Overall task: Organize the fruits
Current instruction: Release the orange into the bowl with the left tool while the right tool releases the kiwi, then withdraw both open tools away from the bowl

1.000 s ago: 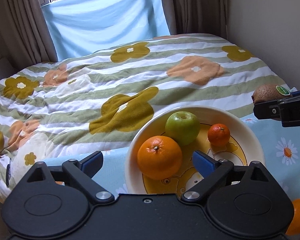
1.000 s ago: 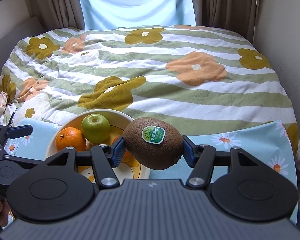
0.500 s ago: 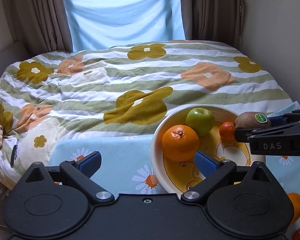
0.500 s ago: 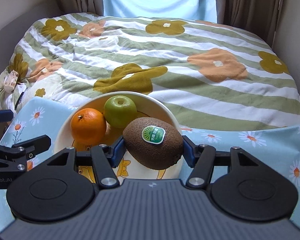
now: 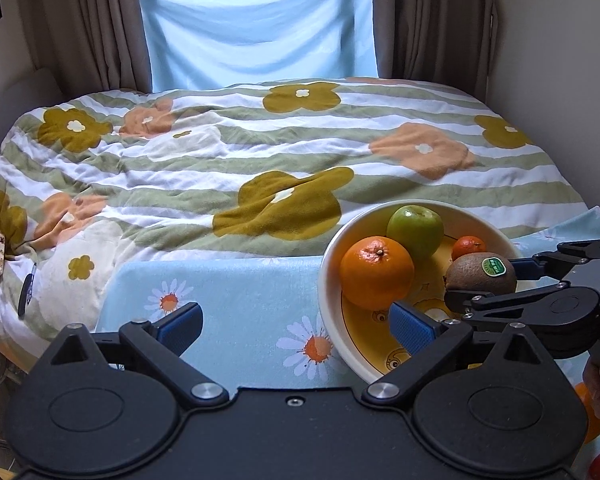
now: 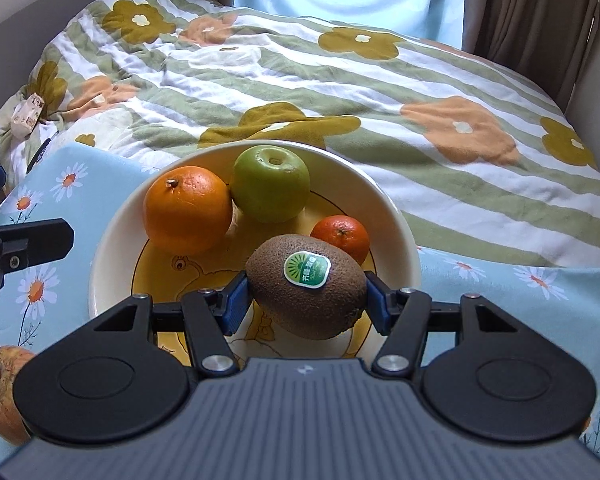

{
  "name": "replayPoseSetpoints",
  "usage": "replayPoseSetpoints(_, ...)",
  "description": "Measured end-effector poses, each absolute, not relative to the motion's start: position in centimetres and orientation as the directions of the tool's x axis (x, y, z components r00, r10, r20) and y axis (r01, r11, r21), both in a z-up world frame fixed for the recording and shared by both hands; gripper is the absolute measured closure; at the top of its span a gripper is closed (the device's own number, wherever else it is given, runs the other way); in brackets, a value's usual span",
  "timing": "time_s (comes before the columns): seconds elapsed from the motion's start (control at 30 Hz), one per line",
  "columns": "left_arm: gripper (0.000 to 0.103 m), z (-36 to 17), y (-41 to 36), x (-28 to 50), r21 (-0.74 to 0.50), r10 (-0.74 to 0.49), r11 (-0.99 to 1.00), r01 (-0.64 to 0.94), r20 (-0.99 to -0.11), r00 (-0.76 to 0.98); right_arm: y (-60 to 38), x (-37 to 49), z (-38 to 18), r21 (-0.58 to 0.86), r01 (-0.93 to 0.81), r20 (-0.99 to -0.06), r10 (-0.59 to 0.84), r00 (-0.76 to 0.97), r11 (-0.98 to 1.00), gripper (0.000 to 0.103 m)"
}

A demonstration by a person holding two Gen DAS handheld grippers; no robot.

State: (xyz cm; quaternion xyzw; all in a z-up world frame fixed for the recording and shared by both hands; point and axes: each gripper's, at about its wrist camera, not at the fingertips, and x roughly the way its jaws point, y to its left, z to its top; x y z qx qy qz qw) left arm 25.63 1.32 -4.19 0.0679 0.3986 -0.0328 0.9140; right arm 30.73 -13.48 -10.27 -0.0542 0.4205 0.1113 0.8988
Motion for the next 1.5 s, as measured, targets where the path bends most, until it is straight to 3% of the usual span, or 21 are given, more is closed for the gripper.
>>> replayPoseSetpoints(0.1,0.002,-4.3,1.5,25.9,0.091,-0.007,0.99,0.109,-0.734,0.679,-13.3,30.7,-10.4,-0.011,-0.249,-0.765,0.152,0.625,0.968,0.028)
replayPoseSetpoints(0.13,0.002,-4.3,1.6,25.9,0.085,-0.011,0.99,0.108,-0.734,0.679,-13.3,30.5,-10.3,-0.015,-0.25,-0.76,0.151,0.632,0.968,0.023)
replayPoseSetpoints(0.2,0.002,-4.2,1.6,25.9,0.082,-0.015,0.99,0.111,-0.735,0.678,-13.2,30.1,-9.9,-0.035,-0.232,-0.743,0.131,0.657,0.972,0.002)
replayPoseSetpoints(0.23,0.002,-4.2,1.7,25.9,0.081,-0.016,0.99,0.111,-0.735,0.678,-13.3,29.7,-9.6,-0.043,-0.226,-0.726,0.125,0.676,0.973,0.0)
replayPoseSetpoints(1.0,0.002,-0.1,2.2,23.8,0.04,-0.049,0.994,0.103,-0.677,0.734,-15.4,26.0,-3.9,0.02,-0.192,-0.68,0.154,0.717,0.981,0.0)
replayPoseSetpoints(1.5,0.002,5.4,0.8,13.9,0.051,0.013,0.999,0.019,-0.562,0.827,-17.2,15.4,2.5,0.036,-0.204,-0.615,0.183,0.767,0.978,0.0)
